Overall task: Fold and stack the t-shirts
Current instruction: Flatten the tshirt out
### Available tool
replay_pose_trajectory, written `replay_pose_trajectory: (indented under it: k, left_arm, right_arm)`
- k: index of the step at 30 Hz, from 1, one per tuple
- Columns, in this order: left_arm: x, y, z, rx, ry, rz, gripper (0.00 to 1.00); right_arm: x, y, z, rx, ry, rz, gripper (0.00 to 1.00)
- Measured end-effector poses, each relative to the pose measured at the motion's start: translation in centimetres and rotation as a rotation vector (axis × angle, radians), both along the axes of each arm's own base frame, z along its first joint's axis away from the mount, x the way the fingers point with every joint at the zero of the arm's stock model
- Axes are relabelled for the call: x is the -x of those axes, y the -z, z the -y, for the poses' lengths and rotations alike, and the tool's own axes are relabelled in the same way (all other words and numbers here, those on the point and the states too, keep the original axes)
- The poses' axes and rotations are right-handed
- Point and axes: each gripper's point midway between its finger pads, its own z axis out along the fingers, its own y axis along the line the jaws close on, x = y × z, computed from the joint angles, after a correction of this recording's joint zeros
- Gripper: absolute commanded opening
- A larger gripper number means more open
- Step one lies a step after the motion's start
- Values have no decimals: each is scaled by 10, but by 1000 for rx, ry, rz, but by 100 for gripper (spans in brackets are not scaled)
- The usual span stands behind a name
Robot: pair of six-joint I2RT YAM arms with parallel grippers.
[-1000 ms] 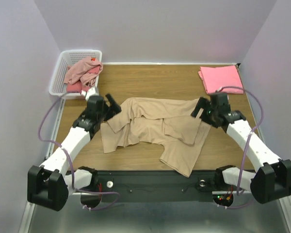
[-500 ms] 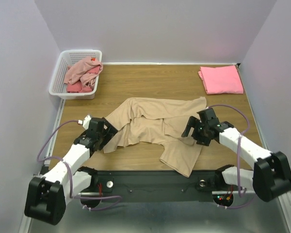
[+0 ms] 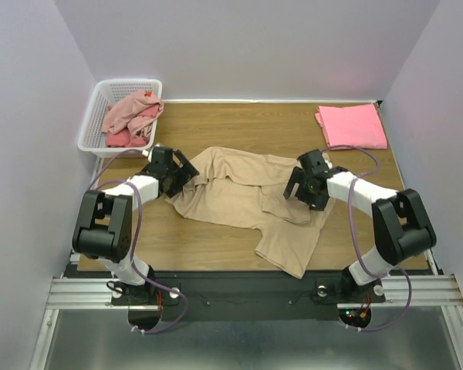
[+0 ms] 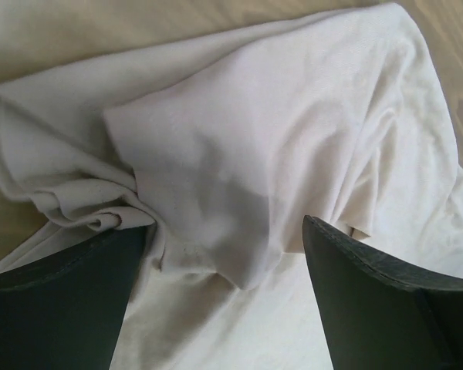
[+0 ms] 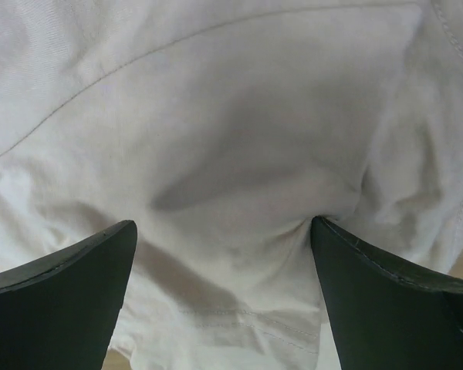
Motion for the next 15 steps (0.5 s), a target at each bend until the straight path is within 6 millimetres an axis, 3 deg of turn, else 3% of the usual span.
replay_pose_trajectory:
  k: [6,11,15]
  left_arm:
    - [-28,-3,-1,-15,34,13,96]
    - [-26,-2,-3,-42,63,-13,96]
    - [-13,-3,-15,-97,56,-55,97]
  right_arm:
    - [-57,3,9,53,23,21,100]
    - [-116,0,17,62,25,86,100]
    - [-132,-2,17,70,2,117,100]
